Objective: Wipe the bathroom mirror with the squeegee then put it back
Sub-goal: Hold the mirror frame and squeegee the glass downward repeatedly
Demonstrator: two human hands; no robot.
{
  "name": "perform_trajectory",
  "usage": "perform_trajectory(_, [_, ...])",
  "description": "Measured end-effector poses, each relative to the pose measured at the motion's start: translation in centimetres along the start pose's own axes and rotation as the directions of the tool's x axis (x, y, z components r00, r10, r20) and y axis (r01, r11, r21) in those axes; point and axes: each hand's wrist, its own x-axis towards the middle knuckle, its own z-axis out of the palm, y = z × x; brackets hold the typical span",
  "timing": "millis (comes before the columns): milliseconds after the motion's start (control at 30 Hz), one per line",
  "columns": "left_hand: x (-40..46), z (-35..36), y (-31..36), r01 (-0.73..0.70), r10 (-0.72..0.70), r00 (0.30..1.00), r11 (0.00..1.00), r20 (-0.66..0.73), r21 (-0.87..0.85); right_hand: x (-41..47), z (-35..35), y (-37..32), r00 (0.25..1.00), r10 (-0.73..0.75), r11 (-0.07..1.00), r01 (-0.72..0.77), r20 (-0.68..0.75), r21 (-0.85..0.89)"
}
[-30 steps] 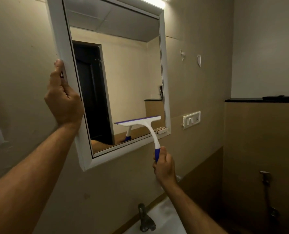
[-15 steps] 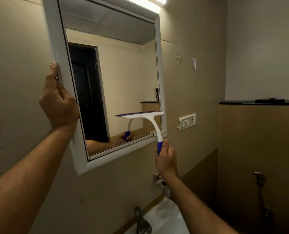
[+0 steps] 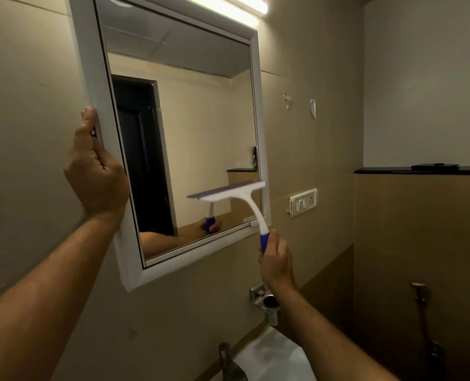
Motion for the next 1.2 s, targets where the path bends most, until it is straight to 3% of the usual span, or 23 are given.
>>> perform_trajectory(200, [-0.1,-0.1,0.1,-0.012,0.012,1.000,0.999,0.000,0.032,4.0,1.4,-4.5,0.995,-0.091,0.995,0.090,0.029,0.052])
perform_trajectory(400, [-0.1,0.1,-0.1,-0.031,0.031,1.000,0.999,-0.004,0.018,1.6,1.2,0.8,0.999,0.037,0.999,-0.037,0.038,0.018])
perform_trajectory(600, [-0.1,0.1,-0.2,-0.025,0.025,1.000,0.999,-0.010,0.024,4.4,0.2,-3.7,0.984,-0.172,0.985,0.172,-0.044,0.009])
perform_trajectory(767, [-0.1,-0.1,0.2,-0.025,0.026,1.000,0.998,-0.008,0.053,7.2,0.7,-8.0,0.985,-0.169,0.982,0.172,-0.039,0.077])
perform_trajectory(967, [-0.1,-0.2,0.9,0.002,-0.002,1.000,0.998,0.002,0.068,5.7,1.1,-5.0,0.986,-0.160,0.987,0.159,0.049,0.037])
perform_trajectory(1067, [-0.1,-0.3,1.0,0.001,-0.002,1.000,0.997,0.013,0.076,5.2,1.1,-4.2,0.989,-0.137,0.990,0.135,0.046,0.048])
perform_trajectory(1200, [0.0,-0.4,1.0,-0.006,0.005,1.000,0.997,0.017,0.081,6.7,1.7,-8.4,0.984,-0.180,0.981,0.180,-0.011,0.071])
